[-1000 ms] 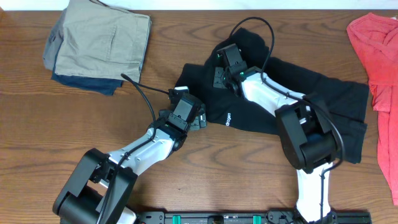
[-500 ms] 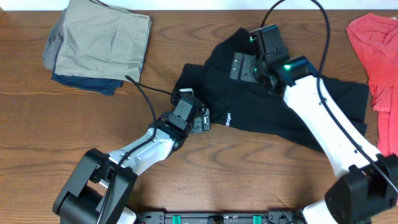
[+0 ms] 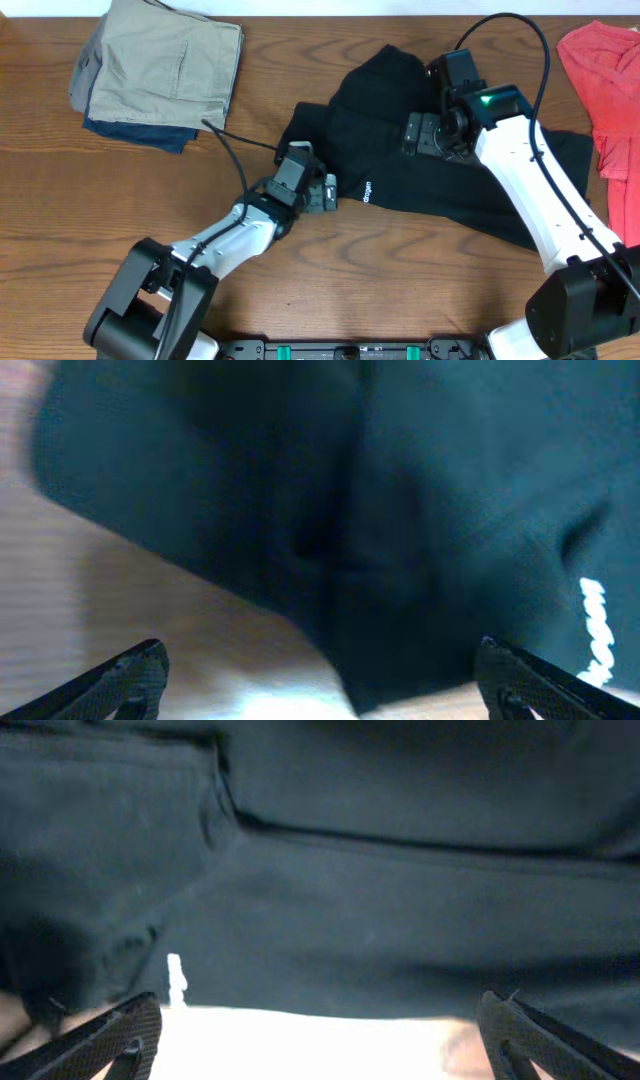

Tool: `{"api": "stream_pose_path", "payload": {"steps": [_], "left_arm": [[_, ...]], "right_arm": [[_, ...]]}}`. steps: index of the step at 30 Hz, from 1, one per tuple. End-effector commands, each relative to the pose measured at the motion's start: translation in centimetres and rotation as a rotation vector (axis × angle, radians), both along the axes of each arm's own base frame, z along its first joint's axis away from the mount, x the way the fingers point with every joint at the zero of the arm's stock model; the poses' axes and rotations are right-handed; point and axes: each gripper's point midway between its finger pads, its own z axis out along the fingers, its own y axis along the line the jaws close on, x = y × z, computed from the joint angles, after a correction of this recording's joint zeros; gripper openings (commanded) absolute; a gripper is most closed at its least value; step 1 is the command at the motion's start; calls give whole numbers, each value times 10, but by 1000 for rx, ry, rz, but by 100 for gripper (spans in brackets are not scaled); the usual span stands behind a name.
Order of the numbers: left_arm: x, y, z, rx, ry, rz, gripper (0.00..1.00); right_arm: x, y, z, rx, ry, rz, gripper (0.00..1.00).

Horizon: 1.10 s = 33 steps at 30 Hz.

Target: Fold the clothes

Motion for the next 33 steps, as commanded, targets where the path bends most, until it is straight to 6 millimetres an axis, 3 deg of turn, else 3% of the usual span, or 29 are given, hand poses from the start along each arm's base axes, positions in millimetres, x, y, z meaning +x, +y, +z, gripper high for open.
{"api": "stream_pose_path", "payload": {"steps": [1,5,14,33], "left_arm": [[19,25,10,5,-40,99,98],[27,37,13,-46,-34,155,99],[36,20,15,-131,-54,105,99],[46,16,-16,-137,-44,122,98]], "right_arm": [[-6,-1,-6,3,38,9,99],[-13,1,-9,13,69,13,99],[-16,6,-10,43,84,20,99],[-19,9,-11,58,99,25,99]]}}
